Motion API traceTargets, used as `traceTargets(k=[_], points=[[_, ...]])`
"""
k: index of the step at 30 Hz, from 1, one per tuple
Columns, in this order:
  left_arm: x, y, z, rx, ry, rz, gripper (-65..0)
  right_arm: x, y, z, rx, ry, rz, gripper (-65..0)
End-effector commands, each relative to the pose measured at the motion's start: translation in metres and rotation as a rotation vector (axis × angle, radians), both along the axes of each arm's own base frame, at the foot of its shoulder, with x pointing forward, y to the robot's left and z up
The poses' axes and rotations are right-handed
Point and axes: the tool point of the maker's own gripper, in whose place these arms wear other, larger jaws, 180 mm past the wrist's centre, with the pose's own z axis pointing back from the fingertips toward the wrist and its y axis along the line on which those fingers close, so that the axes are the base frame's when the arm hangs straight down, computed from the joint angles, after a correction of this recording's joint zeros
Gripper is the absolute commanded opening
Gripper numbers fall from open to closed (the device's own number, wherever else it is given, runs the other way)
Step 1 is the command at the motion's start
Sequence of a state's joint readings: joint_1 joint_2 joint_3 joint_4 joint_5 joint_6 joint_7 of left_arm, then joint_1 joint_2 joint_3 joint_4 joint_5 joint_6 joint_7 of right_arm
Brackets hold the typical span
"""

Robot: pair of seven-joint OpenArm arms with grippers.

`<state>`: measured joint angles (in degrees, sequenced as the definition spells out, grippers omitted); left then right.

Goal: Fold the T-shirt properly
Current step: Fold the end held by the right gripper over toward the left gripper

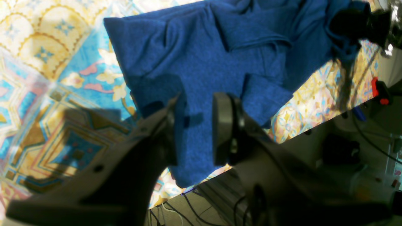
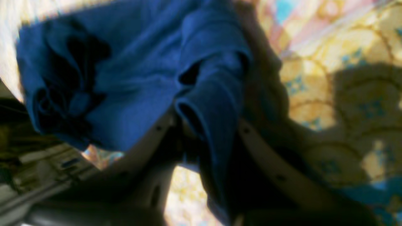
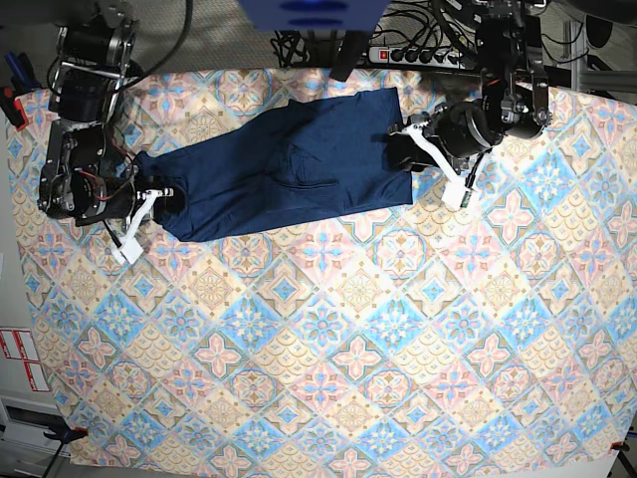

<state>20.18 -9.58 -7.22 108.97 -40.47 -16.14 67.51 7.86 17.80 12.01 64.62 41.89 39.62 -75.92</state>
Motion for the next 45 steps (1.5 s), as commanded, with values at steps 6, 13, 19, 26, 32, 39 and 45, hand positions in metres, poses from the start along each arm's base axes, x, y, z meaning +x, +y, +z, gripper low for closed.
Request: traceTargets(k=[6,13,19,26,32,39,45], points=[[0.010,0.037,0.010,0.034,-0.042,0.103,-50.9,0.015,0.051,0.044,-0.014,-0.183,0.170,-64.7],[0.009,0.051,0.010,0.052,-0.039,0.140,-50.9,-0.008,0.147,0.074,0.159,-0.279,0.380,-64.8],[0.002,0.062,0.006,0.066,-0.022,0.167,-50.9,-0.020,0.187,0.087,0.217,-0.316,0.448,-64.8],[0.002,0.070,0.007,0.076,-0.022,0.190,-50.9,-0.036,0.230,0.094,0.287,-0.318,0.535,-64.8],[0.002,0.070,0.007,0.078,-0.022,0.190,-50.9,-0.032,0.247,0.103,0.282,-0.346,0.620,-64.7],[0.003,0.072,0.006,0.082,-0.025,0.192,-50.9,-0.031,0.264,0.104,0.272,-0.341,0.711,-57.1],[0.003,0.072,0.006,0.084,-0.025,0.192,-50.9,-0.034,0.275,0.100,0.251,-0.320,0.792,-56.8]])
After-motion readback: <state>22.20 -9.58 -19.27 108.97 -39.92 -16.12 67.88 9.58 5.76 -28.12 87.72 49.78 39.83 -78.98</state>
